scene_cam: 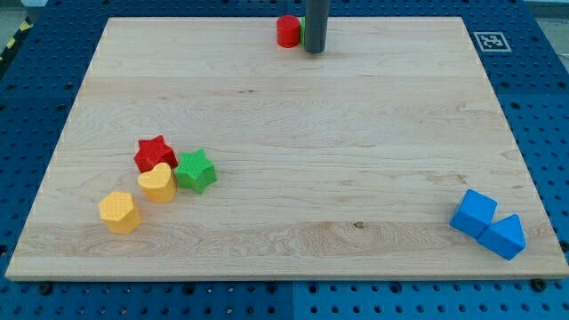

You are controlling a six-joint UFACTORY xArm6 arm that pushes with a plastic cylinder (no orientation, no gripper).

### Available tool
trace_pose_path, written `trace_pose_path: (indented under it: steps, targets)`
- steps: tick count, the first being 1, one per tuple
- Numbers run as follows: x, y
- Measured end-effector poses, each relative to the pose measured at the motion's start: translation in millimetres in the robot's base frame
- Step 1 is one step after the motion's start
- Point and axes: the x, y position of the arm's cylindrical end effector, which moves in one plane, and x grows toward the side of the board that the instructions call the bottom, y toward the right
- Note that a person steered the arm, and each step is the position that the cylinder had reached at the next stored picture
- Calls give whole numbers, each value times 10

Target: Move the arm to the bottom center of the board

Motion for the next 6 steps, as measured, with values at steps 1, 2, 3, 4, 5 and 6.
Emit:
trace_pose_path:
  steps: [1,2,3,4,5,6]
  targets:
    - [338,0]
    - [845,0]
    - [1594,0]
    - [2519,5]
    - [3256,-56]
    - [3503,-232]
